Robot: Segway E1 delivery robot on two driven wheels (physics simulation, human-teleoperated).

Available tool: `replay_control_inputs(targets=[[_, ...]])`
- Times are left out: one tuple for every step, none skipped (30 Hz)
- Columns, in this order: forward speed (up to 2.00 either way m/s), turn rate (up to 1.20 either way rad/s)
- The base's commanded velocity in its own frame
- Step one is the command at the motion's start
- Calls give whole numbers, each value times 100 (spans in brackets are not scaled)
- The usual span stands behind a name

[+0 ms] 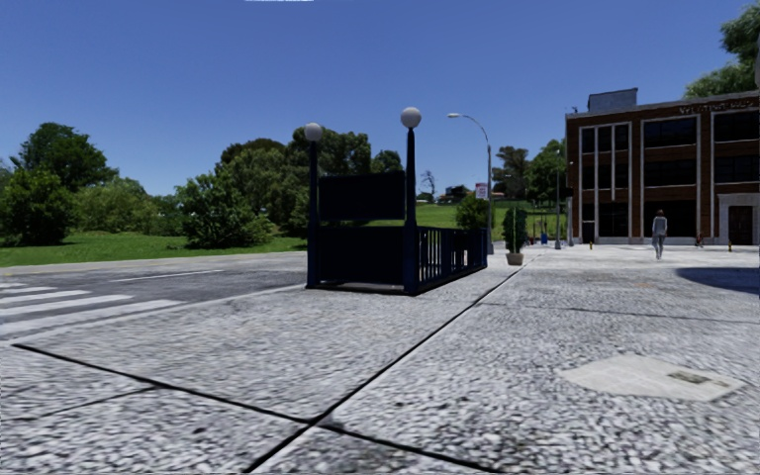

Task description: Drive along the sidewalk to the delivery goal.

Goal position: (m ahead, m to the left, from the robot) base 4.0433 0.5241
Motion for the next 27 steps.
replay_control_inputs(targets=[[164, 44], [164, 44], [164, 44], [164, 44], [164, 44], [164, 44], [164, 44], [164, 44], [164, 44], [164, 44], [164, 44], [164, 0], [164, 0], [163, 0], [163, 0], [163, 0], [163, 0], [163, 0], [163, 0], [163, 0], [163, 0], [163, 0], [163, 0], [163, 0], [163, 0], [163, 0], [163, 0]])
